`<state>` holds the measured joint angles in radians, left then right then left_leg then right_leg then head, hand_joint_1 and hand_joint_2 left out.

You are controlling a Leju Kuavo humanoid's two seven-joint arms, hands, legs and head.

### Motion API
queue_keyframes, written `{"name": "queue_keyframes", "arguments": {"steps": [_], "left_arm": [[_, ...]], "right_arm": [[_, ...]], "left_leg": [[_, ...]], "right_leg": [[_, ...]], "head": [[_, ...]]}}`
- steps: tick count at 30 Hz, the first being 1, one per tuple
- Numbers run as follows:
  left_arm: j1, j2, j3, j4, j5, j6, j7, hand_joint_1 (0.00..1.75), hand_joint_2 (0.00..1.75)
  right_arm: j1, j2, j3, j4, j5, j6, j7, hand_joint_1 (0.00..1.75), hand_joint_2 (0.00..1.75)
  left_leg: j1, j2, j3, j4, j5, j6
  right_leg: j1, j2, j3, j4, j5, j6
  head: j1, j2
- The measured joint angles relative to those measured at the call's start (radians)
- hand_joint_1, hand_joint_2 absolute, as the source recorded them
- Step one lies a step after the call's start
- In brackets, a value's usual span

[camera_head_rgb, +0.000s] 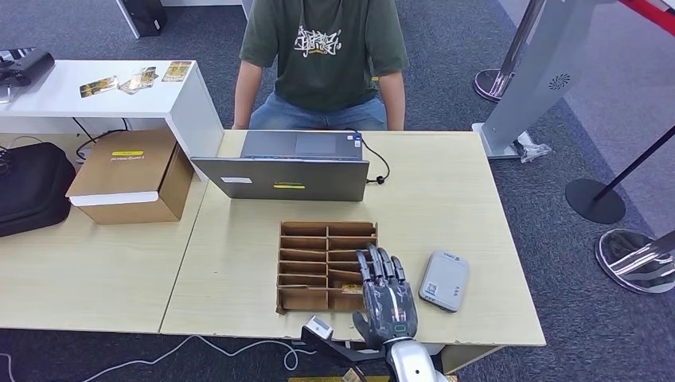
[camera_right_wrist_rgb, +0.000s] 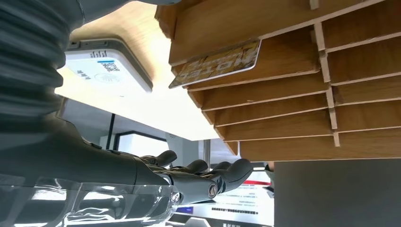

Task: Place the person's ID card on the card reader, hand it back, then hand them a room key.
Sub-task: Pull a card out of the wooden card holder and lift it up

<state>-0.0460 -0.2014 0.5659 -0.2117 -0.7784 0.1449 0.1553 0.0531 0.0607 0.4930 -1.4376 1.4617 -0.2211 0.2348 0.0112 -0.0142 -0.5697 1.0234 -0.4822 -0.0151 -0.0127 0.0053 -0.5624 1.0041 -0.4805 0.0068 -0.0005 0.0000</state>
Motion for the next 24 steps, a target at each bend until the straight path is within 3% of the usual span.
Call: {"name": "queue_keyframes", "arguments": {"steps": [24], "left_arm": [[-0.002, 0.0, 0.016, 0.0, -0.009, -0.002, -0.007, 0.0, 1.75]], "right_arm": [[-0.022, 0.008, 0.0, 0.064, 0.028, -0.022, 0.014, 0.0, 1.75]], "left_leg": [[0.0, 0.0, 0.0, 0.0, 0.0, 0.0]], "right_leg": [[0.0, 0.0, 0.0, 0.0, 0.0, 0.0]], "head": [[0.0, 0.0]]}}
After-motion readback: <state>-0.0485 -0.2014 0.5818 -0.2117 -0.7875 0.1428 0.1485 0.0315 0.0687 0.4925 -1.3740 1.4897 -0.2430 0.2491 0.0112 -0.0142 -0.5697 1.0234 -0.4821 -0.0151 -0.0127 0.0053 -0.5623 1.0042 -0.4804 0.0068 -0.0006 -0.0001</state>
